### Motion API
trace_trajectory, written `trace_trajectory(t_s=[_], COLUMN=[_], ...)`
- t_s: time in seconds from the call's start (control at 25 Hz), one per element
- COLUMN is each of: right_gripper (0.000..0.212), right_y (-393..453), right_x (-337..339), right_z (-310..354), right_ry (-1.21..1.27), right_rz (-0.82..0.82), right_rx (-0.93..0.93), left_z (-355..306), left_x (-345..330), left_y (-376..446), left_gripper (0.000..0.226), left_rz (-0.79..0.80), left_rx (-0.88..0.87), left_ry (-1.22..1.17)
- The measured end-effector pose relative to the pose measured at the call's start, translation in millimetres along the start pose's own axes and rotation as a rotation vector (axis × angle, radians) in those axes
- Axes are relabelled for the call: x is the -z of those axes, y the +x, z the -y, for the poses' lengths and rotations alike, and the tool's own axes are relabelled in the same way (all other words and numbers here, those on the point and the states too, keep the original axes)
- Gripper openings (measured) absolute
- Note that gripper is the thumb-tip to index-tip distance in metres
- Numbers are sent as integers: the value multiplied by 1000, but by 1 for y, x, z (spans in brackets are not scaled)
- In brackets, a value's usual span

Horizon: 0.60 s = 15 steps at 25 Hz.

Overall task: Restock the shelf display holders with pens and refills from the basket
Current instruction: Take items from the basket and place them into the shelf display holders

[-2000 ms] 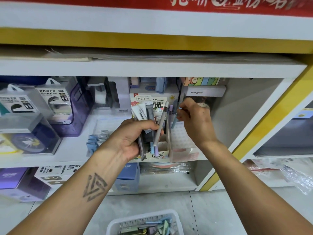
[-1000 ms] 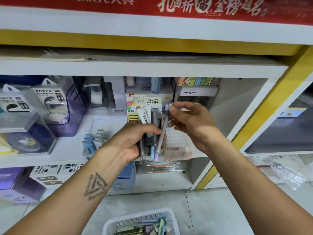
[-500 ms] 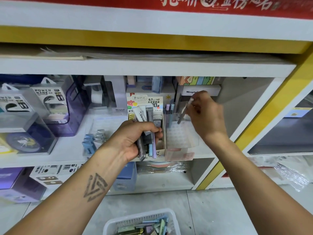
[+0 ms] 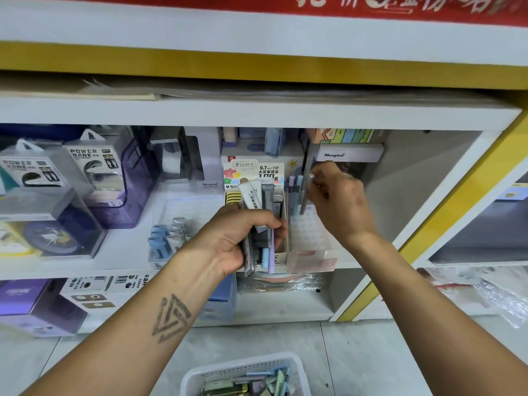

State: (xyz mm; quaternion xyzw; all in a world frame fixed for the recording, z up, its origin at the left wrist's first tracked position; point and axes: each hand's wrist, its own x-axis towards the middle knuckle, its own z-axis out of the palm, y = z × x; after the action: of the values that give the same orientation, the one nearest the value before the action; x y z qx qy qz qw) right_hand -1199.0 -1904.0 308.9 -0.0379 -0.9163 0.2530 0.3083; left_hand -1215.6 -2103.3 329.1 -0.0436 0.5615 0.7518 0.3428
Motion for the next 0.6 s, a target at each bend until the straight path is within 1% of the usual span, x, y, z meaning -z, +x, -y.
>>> trace_trajectory(t_s=[0.12,0.32,0.44,0.52,0.6], right_gripper=[7,2,6,11,14], right_y=[-2,-1,-3,-5,-4], right_x=[-3,-8,-9,-6,-1], right_z=[0,-8,-3,0,1], right_ry=[26,-35,-52,-56,-147], right_rz=[16,55,103,121,78], right_rx=[48,-55,-24,-47,-63], left_z=[0,-1,-1,-1,-2], left_x=[1,2,1,0,0], left_y=[0,-2,-3,-5,-5], left_gripper=[17,19,22,22,22], left_rz=[15,81,125,144,154], left_rx=[3,22,37,43,49], left_ry=[-13,-49,-68,-73,-70])
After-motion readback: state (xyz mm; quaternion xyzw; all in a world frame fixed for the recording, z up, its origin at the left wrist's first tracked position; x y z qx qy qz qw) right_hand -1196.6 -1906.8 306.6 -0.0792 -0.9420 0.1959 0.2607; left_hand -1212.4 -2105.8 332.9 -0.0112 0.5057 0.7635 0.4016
